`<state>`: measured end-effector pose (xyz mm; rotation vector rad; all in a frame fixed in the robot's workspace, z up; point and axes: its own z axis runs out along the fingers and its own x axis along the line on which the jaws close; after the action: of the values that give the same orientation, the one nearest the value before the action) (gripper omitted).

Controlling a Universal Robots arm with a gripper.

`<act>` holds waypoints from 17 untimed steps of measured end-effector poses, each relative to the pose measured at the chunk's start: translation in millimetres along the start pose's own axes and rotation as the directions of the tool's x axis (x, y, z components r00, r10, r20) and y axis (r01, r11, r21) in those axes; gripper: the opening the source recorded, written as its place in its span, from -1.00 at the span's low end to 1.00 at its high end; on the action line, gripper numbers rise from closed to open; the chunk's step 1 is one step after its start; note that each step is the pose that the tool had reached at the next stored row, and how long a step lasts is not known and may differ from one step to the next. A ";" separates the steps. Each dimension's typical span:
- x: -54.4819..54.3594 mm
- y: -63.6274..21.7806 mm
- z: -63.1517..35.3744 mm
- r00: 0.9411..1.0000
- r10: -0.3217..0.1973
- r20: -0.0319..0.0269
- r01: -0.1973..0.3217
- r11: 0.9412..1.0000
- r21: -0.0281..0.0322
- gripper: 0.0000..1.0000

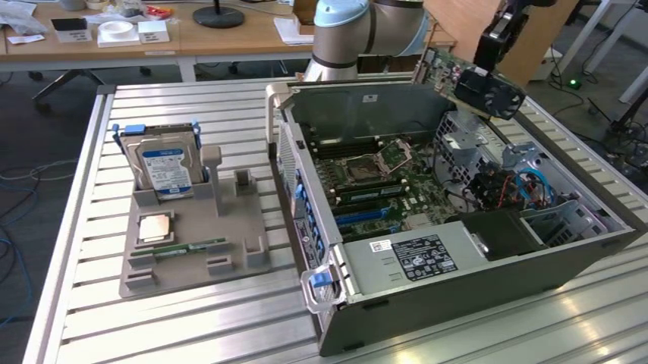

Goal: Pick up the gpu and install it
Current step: 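Insert the gpu into the slot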

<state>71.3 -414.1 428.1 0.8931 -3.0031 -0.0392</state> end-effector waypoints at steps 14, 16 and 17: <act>0.0 0.0 1.1 0.962 -0.274 -0.007 0.274 0.962 -0.001 -0.47; 0.0 0.0 1.3 0.951 -0.309 -0.008 0.309 0.951 -0.001 -0.47; 0.0 0.0 1.4 0.945 -0.326 -0.009 0.326 0.945 -0.001 -0.47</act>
<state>71.3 -414.1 426.7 1.3751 -2.8107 -0.0365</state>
